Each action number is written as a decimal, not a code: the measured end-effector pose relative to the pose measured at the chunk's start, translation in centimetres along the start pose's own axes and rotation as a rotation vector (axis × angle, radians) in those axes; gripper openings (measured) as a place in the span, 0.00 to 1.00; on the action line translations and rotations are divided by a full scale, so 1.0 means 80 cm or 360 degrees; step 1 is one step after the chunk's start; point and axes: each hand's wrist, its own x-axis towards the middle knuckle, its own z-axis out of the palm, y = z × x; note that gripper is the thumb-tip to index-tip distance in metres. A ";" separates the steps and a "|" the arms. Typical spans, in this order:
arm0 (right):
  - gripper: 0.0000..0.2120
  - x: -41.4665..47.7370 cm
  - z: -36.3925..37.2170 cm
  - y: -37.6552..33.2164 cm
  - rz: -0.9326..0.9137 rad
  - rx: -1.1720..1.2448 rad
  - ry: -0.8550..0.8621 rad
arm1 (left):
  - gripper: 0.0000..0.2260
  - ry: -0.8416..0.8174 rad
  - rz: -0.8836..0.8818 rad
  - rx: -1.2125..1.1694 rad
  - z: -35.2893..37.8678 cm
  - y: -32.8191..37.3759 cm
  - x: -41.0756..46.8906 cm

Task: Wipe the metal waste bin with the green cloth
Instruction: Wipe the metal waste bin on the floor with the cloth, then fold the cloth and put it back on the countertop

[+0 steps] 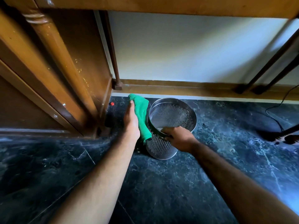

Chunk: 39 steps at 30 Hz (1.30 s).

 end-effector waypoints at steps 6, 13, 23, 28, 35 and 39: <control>0.12 0.000 0.014 0.000 -0.0036 -0.0129 -0.0047 | 0.19 0.0138 -0.0133 -0.0302 -0.030 -0.010 0.001; 0.35 -0.006 -0.017 -0.040 -0.0390 0.0195 0.0570 | 0.20 0.0092 -0.0088 -0.0441 -0.031 0.013 -0.009; 0.25 -0.042 -0.127 -0.129 -0.0222 0.0523 0.0462 | 0.22 -0.0073 -0.0290 -0.0817 0.002 0.118 -0.135; 0.13 -0.088 -0.226 -0.170 0.0119 0.1229 0.0475 | 0.34 -0.0151 -0.0289 -0.0583 -0.025 0.174 -0.209; 0.14 -0.156 -0.364 -0.235 0.0368 0.2097 0.0385 | 0.25 -0.0416 -0.0157 -0.0067 -0.057 0.275 -0.323; 0.15 -0.191 -0.443 -0.263 0.0467 0.2184 0.0387 | 0.09 -0.0436 -0.0033 0.0036 -0.047 0.353 -0.382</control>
